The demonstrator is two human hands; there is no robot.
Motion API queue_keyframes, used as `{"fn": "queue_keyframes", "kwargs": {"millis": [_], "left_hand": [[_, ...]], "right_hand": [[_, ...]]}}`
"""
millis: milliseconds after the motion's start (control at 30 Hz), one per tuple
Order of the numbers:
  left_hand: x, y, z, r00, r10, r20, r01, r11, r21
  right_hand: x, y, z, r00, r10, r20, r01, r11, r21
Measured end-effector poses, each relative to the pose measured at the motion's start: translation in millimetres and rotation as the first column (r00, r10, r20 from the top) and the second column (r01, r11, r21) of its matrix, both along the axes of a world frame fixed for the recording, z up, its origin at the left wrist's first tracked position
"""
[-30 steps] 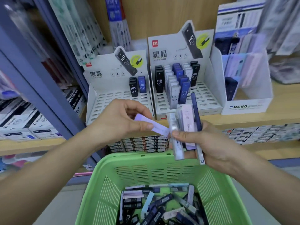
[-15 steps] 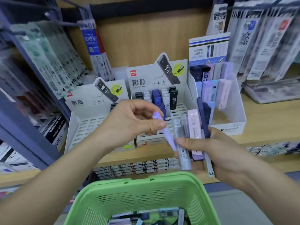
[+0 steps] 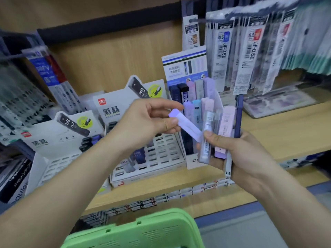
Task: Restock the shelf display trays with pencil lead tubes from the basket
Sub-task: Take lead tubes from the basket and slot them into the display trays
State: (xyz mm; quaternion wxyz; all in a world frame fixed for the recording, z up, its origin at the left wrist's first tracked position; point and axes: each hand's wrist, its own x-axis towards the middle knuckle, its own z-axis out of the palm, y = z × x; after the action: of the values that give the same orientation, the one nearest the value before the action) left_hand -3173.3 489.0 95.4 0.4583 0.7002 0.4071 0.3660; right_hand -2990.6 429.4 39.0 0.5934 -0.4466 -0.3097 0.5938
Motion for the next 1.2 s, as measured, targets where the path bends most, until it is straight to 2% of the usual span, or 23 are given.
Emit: {"fn": "queue_keyframes", "kwargs": {"millis": [133, 233, 367, 533, 1033, 1200], "left_hand": [[10.6, 21.6, 3.5, 0.995, 0.07, -0.069, -0.064, 0.994, 0.089], [17.5, 34.7, 4.9, 0.975, 0.125, -0.182, -0.09, 0.977, 0.193], [27.7, 46.2, 3.2, 0.907, 0.229, -0.353, -0.092, 0.927, 0.364], [37.0, 47.6, 3.3, 0.842, 0.289, -0.456, -0.067, 0.894, 0.442], [41.3, 50.0, -5.9, 0.808, 0.33, -0.488, -0.053, 0.866, 0.497], [45.5, 49.6, -18.3, 0.806, 0.364, -0.468, -0.044, 0.824, 0.565]], "right_hand": [[15.5, 7.5, -6.9, 0.994, -0.107, 0.014, 0.107, 0.994, -0.021], [22.2, 11.0, -9.2, 0.985, -0.17, -0.015, 0.17, 0.985, -0.025], [24.7, 14.4, -9.8, 0.986, -0.162, -0.038, 0.161, 0.987, -0.016], [24.7, 17.4, -11.1, 0.987, -0.132, -0.089, 0.132, 0.991, -0.014], [22.0, 23.1, -11.8, 0.976, -0.114, -0.183, 0.111, 0.993, -0.026], [20.8, 25.3, -12.0, 0.976, -0.107, -0.19, 0.105, 0.994, -0.022]]}}
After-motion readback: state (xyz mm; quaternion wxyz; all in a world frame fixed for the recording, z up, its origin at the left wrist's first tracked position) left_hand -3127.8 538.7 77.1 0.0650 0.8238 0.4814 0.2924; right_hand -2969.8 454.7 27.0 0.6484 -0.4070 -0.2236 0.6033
